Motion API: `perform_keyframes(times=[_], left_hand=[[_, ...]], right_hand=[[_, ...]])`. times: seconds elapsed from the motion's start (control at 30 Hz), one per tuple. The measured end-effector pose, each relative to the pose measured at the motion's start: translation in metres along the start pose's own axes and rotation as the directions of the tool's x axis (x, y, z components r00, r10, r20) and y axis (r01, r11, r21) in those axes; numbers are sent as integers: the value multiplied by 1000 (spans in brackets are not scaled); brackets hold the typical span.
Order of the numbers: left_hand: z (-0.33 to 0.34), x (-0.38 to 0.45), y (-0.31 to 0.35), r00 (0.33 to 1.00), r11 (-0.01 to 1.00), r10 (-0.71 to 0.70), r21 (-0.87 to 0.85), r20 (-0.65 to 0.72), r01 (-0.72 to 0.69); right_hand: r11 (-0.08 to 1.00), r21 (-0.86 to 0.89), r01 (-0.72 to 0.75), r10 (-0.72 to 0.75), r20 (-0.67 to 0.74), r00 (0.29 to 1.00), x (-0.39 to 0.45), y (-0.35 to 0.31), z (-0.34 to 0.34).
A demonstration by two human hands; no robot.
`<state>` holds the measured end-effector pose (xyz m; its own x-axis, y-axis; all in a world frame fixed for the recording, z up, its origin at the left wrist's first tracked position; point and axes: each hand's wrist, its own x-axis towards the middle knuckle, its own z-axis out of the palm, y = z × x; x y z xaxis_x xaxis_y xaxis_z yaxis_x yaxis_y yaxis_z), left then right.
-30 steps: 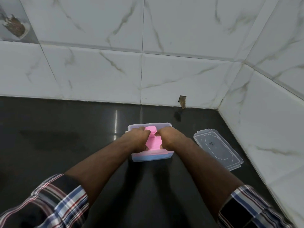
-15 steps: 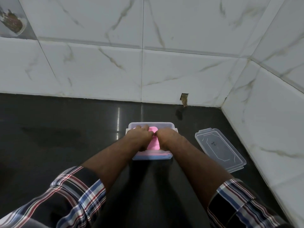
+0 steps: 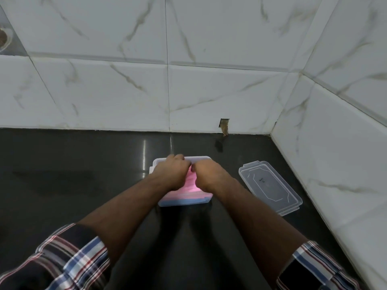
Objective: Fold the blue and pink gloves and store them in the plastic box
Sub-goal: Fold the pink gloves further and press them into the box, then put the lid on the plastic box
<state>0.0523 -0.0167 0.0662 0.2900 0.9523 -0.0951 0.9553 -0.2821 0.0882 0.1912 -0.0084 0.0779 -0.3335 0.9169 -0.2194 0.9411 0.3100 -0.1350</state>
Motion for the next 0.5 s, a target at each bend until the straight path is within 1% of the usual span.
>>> perform_keyframes(times=[0.07,0.13,0.17,0.23,0.3,0.4,0.5], left_hand=[[-4,0,22,991,991,15,-128,-136,-33],[-3,3,48,985,966,32,-248,-170,-74],[-1,4,62,987,951,38,-299,-157,-84],[6,8,87,985,914,50,-391,-166,-112],[13,12,110,984,889,58,-439,-168,-127],[26,16,138,991,870,100,-475,-88,-130],[35,23,150,994,874,104,-476,-19,-100]], right_hand=[[992,127,5,20,-198,980,-14,17,-4],[975,216,-50,117,-307,945,-26,42,-3],[961,256,-100,183,-324,928,-30,57,-1],[920,330,-213,317,-305,898,-43,85,7],[896,314,-313,391,-228,891,-55,109,19],[898,258,-357,396,-115,911,-69,133,38],[922,199,-331,353,-83,932,-76,138,54]])
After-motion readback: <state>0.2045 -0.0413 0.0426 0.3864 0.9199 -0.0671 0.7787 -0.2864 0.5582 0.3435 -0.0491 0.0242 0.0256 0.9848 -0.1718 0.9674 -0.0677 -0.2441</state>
